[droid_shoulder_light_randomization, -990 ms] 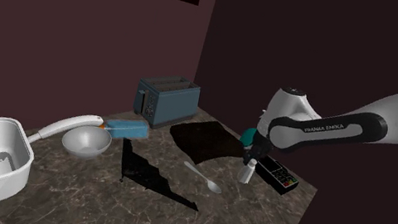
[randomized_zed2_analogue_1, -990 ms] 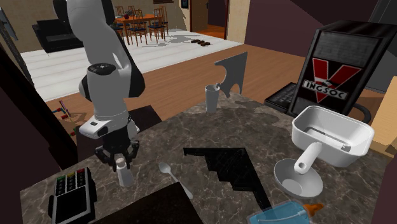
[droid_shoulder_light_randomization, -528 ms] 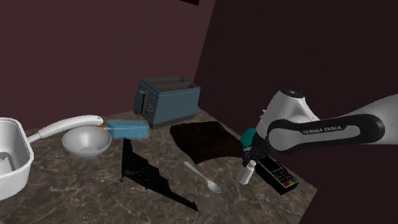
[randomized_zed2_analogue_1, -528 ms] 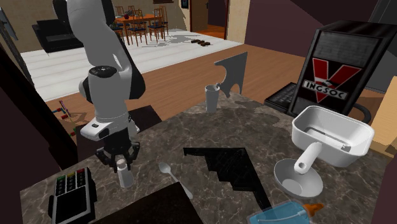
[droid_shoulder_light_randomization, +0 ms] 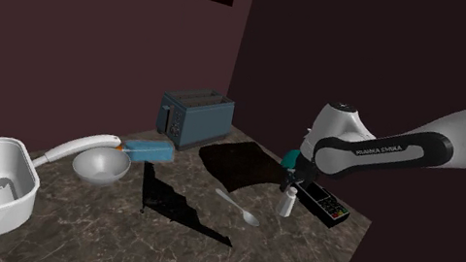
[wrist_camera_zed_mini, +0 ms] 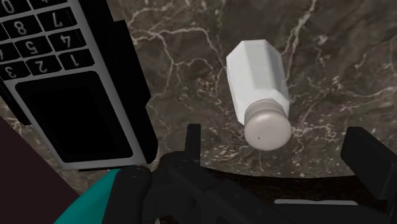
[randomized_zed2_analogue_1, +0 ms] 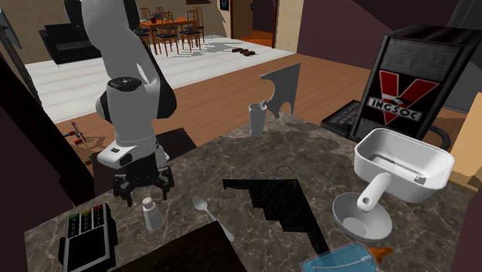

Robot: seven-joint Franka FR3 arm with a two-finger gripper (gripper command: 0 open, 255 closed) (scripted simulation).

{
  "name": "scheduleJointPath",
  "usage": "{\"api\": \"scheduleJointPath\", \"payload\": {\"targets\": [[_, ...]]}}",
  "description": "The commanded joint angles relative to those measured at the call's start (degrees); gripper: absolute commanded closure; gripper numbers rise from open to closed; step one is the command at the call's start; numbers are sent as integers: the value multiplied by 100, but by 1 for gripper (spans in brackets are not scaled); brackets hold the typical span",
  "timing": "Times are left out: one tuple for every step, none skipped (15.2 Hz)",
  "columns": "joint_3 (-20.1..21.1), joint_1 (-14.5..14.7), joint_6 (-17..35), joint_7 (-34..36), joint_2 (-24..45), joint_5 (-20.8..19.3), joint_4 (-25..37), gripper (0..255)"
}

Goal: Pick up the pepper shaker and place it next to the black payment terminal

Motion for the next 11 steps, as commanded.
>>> {"api": "scheduleJointPath", "payload": {"targets": [[1,31,-341,-39,-252,55,85,0],[6,51,-565,-58,-392,86,168,0],[10,66,-741,-70,-496,108,239,0],[10,66,-741,-70,-496,108,239,0],[10,66,-741,-70,-497,109,239,0],[10,66,-741,-70,-496,109,239,0],[10,66,-741,-70,-496,108,239,0],[10,66,-741,-70,-496,108,239,0],[10,66,-741,-70,-496,108,239,0],[10,66,-741,-70,-496,108,239,0],[10,66,-741,-70,-496,108,239,0]]}}
